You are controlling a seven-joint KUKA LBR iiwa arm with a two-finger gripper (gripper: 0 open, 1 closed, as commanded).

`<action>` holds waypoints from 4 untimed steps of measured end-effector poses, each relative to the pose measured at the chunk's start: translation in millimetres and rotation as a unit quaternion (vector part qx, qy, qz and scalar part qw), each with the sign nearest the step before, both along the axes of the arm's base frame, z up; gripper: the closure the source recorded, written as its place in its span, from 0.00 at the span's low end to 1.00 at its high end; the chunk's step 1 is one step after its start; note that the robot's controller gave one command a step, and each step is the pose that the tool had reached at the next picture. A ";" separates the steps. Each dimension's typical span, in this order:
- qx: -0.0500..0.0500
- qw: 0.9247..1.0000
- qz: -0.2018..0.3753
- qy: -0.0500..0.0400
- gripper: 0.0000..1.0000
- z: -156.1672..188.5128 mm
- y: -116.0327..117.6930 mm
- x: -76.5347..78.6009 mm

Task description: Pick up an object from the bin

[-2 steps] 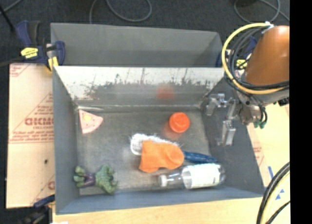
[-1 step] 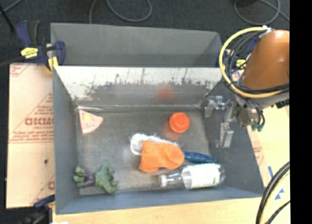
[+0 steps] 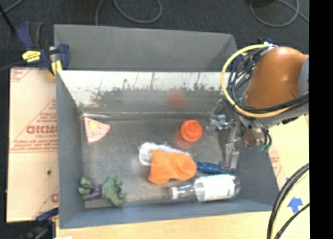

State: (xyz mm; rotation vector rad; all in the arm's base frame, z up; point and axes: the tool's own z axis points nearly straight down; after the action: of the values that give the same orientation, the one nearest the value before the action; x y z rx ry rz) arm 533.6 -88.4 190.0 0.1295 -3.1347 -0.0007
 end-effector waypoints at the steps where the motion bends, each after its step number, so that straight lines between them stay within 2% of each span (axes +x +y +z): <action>1: -0.002 0.999 -0.038 -0.010 0.00 -13.2 3.6 22.1; 2: -0.001 0.990 -0.139 -0.006 0.00 -52.2 20.6 6.9; 3: -0.002 0.999 -0.040 -0.010 0.00 -90.9 34.5 17.7; 4: -0.002 1.000 -0.010 -0.007 0.00 -108.9 49.8 19.7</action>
Offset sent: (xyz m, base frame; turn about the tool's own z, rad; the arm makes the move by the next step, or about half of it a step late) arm -0.0307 0.0521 -0.1200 -0.0712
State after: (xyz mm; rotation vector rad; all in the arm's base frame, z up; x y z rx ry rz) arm 553.3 -38.6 81.0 0.0986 -3.1498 0.0058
